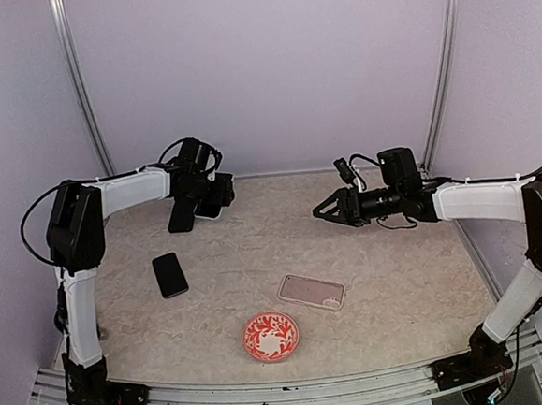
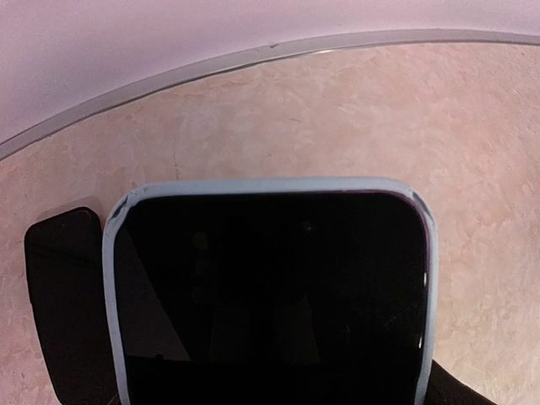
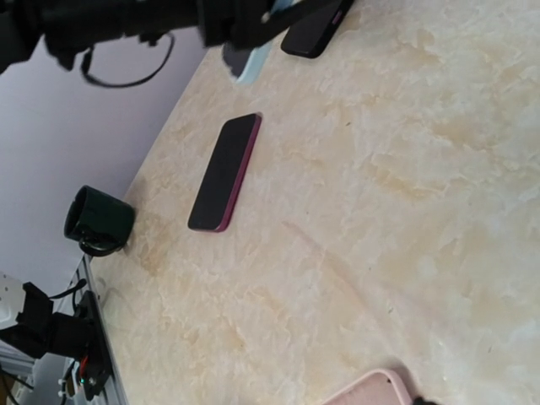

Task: Put the phone into the phone case
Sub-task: Place the phone with the phone case at the corner of the board.

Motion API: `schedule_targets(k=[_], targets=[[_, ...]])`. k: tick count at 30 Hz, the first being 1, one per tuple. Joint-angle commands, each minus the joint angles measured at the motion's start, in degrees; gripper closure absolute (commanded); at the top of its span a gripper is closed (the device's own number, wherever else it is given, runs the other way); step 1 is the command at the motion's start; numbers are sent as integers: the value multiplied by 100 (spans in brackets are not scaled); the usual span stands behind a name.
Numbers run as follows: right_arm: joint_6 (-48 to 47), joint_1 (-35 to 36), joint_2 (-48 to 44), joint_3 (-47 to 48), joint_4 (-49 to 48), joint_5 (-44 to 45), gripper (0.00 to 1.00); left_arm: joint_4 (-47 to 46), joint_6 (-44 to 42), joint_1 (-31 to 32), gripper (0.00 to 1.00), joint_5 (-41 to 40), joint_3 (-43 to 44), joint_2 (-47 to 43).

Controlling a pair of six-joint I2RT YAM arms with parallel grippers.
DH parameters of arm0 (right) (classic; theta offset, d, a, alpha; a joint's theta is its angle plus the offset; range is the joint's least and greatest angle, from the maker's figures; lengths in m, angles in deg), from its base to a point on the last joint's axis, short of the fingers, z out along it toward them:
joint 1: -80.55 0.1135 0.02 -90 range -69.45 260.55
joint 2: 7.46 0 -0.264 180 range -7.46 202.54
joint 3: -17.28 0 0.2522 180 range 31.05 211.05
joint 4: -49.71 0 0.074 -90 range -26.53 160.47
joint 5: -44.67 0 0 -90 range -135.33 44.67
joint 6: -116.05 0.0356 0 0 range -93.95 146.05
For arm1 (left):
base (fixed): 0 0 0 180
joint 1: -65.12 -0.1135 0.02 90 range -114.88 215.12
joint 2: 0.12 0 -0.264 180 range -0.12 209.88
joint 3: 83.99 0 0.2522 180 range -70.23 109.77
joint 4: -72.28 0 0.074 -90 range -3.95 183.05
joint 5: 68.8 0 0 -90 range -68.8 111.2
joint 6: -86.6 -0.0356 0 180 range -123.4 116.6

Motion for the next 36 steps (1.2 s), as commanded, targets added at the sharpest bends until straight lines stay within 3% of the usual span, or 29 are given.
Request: schedule_targets(k=[1, 8, 23, 36], targets=[[3, -46, -177, -69, 7, -2, 30, -373, 328, -62, 46, -439, 595, 338], [7, -42, -236, -102, 24, 6, 30, -177, 542, -236, 46, -591, 1201, 1020], [122, -42, -182, -251, -192, -61, 30, -772, 1049, -355, 40, -526, 1048, 1401], [165, -46, -155, -292, -289, -99, 30, -726, 1251, -358, 36, -598, 1059, 1616]])
